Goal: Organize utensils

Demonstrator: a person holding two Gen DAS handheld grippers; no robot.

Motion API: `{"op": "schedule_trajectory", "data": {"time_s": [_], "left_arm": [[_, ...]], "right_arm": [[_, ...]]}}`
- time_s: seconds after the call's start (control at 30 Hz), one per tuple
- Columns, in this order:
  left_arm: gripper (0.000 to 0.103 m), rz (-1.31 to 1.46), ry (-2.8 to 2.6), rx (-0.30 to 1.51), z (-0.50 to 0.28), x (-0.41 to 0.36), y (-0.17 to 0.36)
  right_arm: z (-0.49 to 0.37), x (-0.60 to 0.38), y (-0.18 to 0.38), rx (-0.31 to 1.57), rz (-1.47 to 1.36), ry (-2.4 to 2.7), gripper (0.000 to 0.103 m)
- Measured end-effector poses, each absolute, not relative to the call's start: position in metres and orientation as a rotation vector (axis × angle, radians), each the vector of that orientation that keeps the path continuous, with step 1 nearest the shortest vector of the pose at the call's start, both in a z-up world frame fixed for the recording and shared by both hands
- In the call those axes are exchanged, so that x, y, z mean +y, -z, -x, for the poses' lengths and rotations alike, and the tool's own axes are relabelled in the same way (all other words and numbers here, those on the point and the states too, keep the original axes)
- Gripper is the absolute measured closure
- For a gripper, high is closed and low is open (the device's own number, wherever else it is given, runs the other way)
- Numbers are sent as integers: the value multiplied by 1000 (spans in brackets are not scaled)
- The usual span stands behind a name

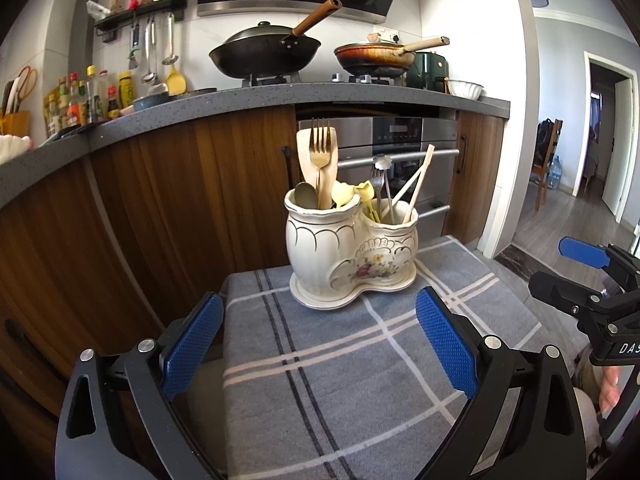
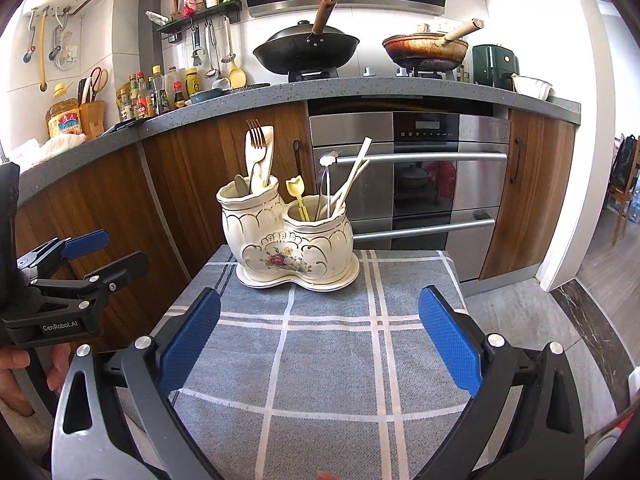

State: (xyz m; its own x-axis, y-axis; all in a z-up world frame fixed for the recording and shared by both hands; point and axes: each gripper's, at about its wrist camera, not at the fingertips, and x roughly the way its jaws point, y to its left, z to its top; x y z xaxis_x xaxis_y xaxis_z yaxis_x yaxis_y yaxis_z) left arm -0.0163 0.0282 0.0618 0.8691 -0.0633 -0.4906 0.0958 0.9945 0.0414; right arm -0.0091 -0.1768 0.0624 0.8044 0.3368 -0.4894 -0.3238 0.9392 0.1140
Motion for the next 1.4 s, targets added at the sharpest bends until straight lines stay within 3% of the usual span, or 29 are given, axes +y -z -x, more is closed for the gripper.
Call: {"op": "schedule_trajectory", "data": {"time_s": [1.4], "left_arm": [[7, -62, 95, 522, 15, 26, -58]], "right_arm": [[12, -172, -62, 532, -22, -369, 5]]}}
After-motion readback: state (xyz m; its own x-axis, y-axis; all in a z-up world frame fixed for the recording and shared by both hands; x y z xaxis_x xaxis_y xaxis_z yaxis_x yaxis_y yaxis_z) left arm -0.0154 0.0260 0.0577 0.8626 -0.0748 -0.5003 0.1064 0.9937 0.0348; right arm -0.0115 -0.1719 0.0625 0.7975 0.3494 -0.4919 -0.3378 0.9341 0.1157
